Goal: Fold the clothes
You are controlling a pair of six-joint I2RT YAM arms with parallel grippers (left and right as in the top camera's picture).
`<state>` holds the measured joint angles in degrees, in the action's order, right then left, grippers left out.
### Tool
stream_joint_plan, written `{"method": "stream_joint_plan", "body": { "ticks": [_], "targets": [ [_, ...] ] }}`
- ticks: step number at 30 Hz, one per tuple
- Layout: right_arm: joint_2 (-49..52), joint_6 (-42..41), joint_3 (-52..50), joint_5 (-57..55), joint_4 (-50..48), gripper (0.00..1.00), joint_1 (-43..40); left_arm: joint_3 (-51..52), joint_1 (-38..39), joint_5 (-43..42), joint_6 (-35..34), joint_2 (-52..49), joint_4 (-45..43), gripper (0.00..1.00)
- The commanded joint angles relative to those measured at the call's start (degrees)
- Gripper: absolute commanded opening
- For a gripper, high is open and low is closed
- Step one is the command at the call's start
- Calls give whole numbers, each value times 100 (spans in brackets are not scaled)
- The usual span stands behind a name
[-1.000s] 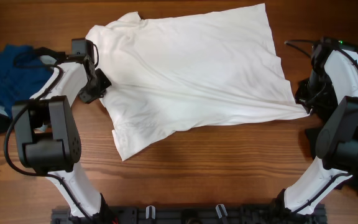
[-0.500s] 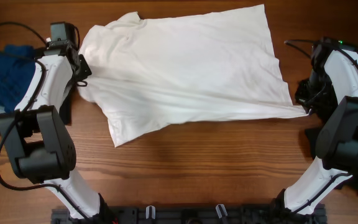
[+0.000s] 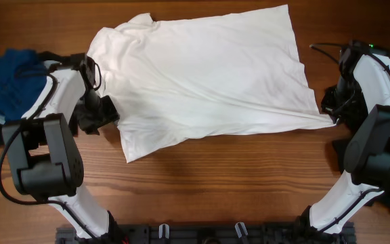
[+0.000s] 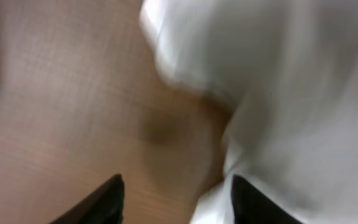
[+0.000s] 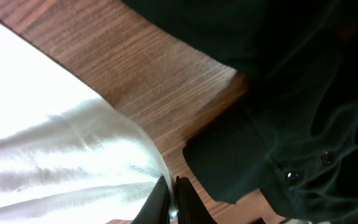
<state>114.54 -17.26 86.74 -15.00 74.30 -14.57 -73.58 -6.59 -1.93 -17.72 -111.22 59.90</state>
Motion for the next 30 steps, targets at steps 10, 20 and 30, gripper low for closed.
{"method": "stream_joint_plan", "body": {
  "ticks": [10,20,30],
  "targets": [
    [-55,72,13,55,2,6,-9,702,387,-1154,-74,81,-2240,54],
    [-55,74,13,57,4,6,-7,704,400,-35,-79,83,-2369,6],
    [-55,74,13,55,4,6,-9,280,186,1132,-1528,1561,-424,4]
  ]
}}
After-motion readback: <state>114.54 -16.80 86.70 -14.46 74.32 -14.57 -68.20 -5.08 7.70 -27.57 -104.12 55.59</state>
